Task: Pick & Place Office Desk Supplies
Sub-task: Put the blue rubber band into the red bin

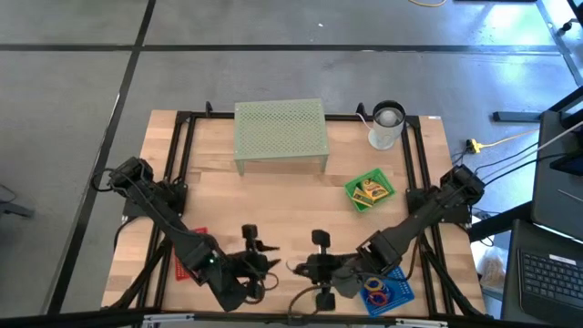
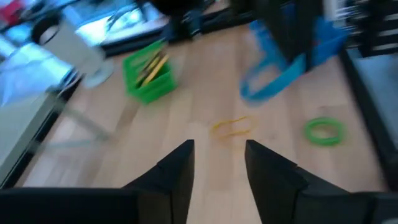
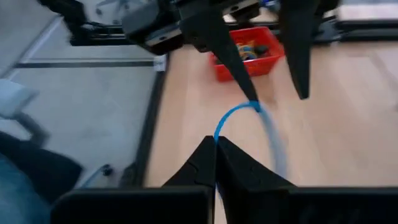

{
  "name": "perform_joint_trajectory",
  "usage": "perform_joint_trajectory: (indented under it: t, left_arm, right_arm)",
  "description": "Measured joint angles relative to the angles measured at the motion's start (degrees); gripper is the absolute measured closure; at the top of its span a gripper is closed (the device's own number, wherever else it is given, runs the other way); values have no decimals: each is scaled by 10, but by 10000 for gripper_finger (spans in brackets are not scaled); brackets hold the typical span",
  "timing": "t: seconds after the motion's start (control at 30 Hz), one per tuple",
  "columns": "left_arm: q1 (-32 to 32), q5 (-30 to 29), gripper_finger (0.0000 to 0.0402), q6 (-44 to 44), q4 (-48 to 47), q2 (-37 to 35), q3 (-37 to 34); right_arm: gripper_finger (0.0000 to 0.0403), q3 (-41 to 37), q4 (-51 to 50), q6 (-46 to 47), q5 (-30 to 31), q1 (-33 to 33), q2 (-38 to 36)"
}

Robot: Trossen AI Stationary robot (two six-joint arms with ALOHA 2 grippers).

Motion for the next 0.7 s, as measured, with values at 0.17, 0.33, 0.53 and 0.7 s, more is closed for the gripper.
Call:
perform_joint_trajectory:
  t: [0.17,0.33,0.53,0.7]
  left_arm:
    - [1,46,237,154,124,25,0]
    - [1,41,222,259,205,56,0]
    - [0,-4,223,303,213,67,0]
    - [-7,-26,222,306,209,66,0]
  right_arm:
    - [398,0,4,13,-27,3,0]
    - [398,0,4,13,-51,3,0]
    - [398,0,4,14,-76,3,0]
    - [398,0,4,14,-85,3,0]
